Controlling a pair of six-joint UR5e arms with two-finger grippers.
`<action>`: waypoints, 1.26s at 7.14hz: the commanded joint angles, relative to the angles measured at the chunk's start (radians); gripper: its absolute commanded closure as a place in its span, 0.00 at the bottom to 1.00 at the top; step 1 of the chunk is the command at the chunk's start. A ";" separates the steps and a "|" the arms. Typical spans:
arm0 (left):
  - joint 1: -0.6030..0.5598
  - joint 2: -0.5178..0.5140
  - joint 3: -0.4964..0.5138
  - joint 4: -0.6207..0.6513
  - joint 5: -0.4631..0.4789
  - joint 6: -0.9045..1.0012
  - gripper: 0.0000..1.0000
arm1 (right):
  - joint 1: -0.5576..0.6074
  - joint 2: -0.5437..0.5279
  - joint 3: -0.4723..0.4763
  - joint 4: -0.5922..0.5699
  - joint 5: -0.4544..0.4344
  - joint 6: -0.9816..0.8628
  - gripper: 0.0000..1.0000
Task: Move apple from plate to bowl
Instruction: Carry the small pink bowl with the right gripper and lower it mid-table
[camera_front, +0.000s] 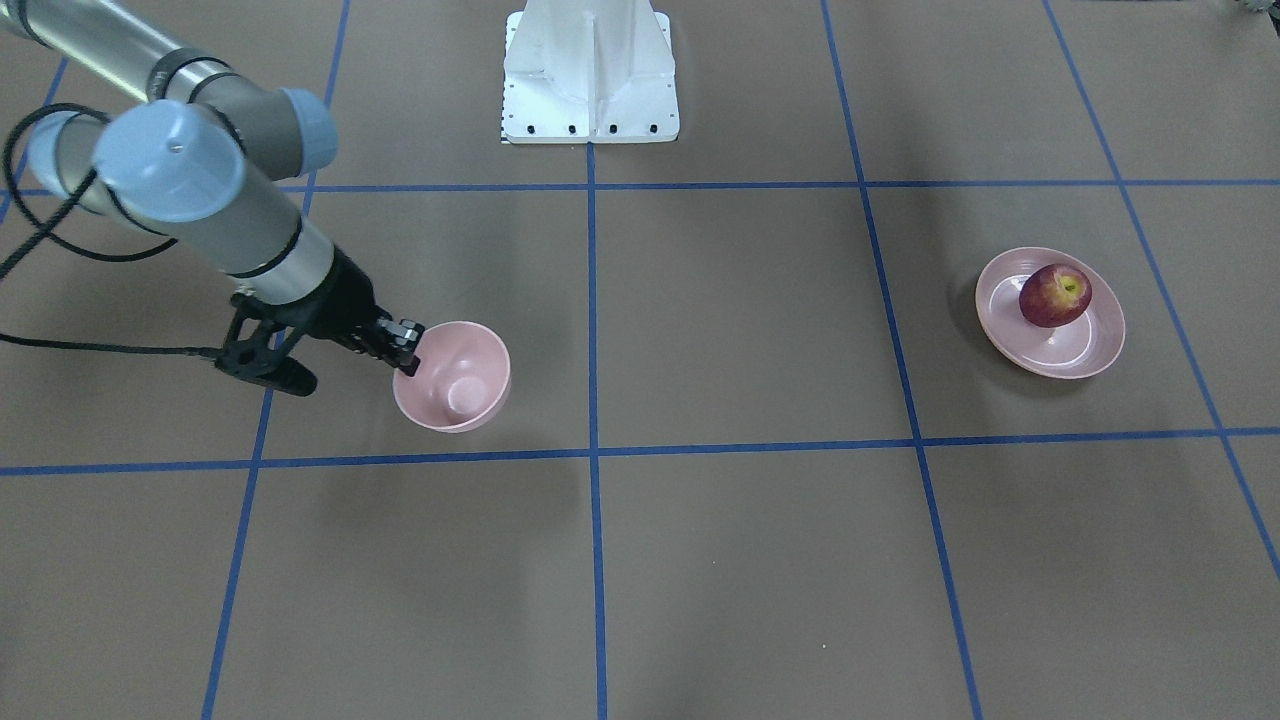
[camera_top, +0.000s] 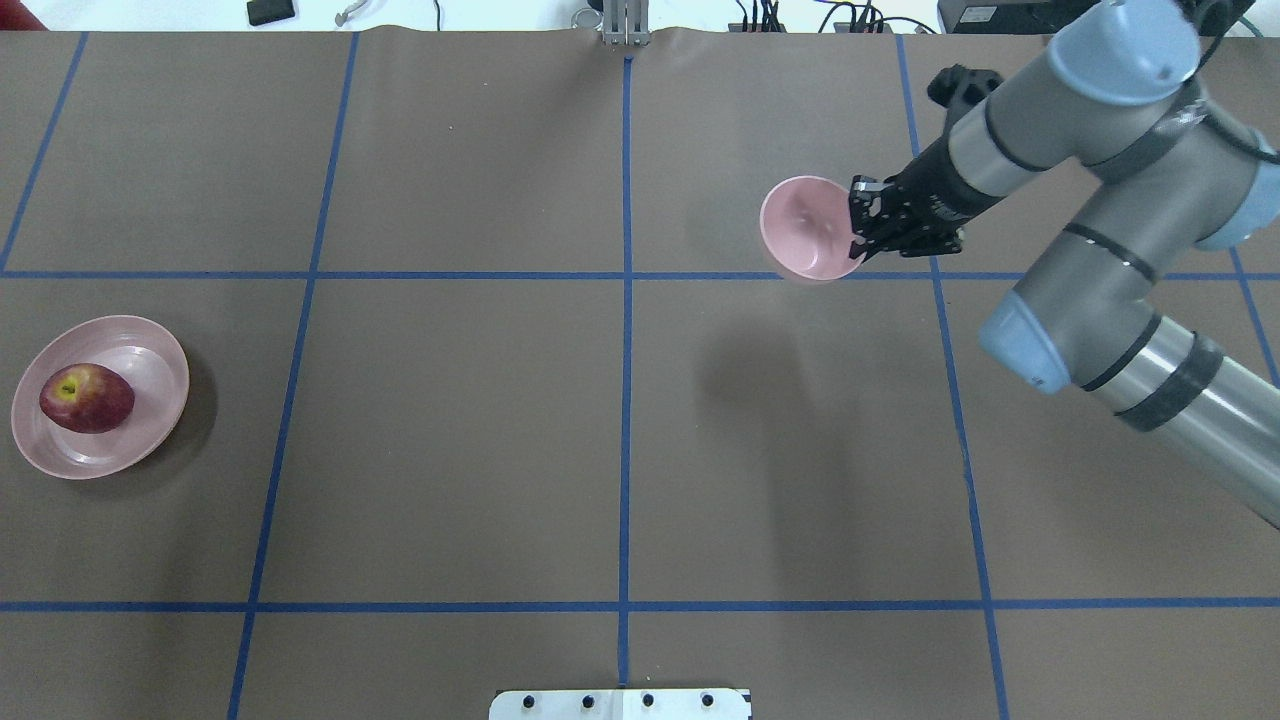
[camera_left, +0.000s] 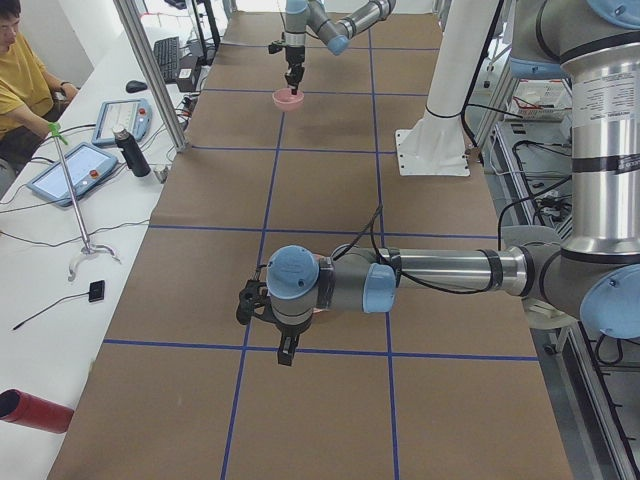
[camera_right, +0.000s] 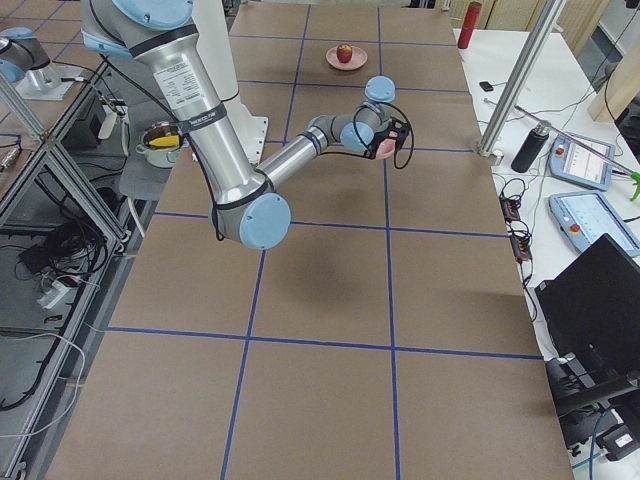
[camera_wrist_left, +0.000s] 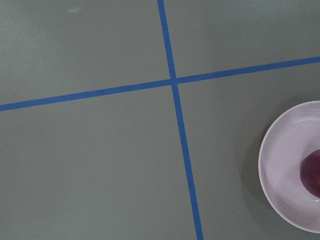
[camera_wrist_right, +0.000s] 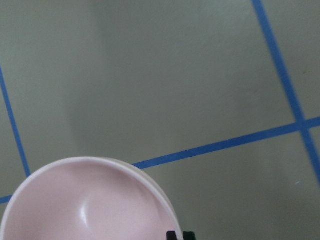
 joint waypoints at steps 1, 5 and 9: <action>0.000 0.003 0.004 0.000 0.000 0.000 0.02 | -0.134 0.151 -0.082 -0.107 -0.139 0.172 1.00; 0.002 0.006 0.005 0.000 0.000 0.002 0.02 | -0.196 0.171 -0.130 -0.053 -0.217 0.179 1.00; 0.002 0.006 0.005 0.000 0.000 0.000 0.02 | -0.202 0.167 -0.182 0.021 -0.227 0.175 0.49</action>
